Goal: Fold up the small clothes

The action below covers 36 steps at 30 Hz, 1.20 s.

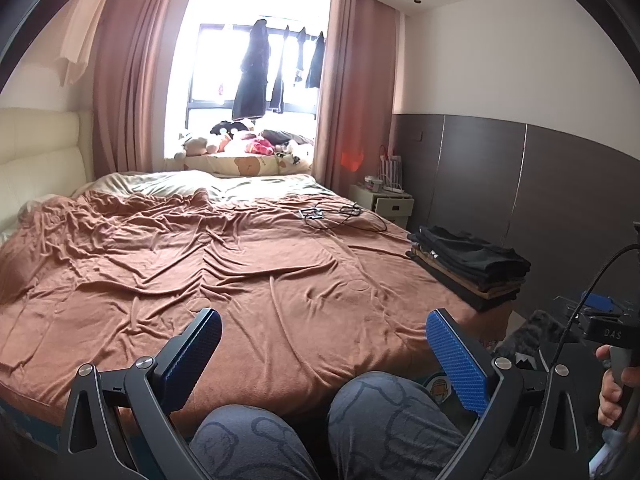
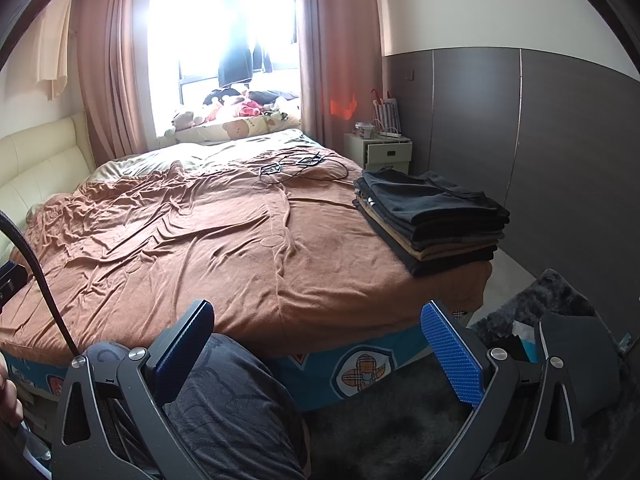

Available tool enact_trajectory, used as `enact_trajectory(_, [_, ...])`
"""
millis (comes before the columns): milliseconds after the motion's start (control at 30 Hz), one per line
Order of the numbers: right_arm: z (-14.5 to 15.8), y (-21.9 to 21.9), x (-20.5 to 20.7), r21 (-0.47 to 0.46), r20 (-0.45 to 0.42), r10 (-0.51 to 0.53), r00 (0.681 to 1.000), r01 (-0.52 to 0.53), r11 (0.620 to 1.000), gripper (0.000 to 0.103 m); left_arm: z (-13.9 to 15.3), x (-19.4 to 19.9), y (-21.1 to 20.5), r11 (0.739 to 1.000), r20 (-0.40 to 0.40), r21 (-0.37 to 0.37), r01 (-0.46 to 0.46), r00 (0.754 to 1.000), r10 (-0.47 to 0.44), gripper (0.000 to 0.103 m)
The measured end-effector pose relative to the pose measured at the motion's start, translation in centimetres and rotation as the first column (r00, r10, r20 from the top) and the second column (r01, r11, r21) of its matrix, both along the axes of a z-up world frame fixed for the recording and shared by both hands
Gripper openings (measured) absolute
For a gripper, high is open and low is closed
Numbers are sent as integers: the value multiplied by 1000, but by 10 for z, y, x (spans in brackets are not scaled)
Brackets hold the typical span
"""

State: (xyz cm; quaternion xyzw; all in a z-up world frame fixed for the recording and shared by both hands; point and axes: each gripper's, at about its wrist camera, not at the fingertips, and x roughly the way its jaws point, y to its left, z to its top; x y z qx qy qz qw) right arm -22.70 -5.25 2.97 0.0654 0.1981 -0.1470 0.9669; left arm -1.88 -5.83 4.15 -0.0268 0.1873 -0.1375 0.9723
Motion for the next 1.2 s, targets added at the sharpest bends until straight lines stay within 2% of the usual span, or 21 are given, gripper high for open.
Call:
enact_trajectory(433, [0, -2, 0, -7, 2, 5, 1000, -5, 1000, 103, -3, 4, -2, 1000, -23, -8, -4, 1000, 3, 103])
enact_trajectory(1200, [0, -5, 9, 5, -7, 9, 1000, -9, 1000, 103, -4, 0, 0, 1000, -10, -9, -30, 1000, 29, 103])
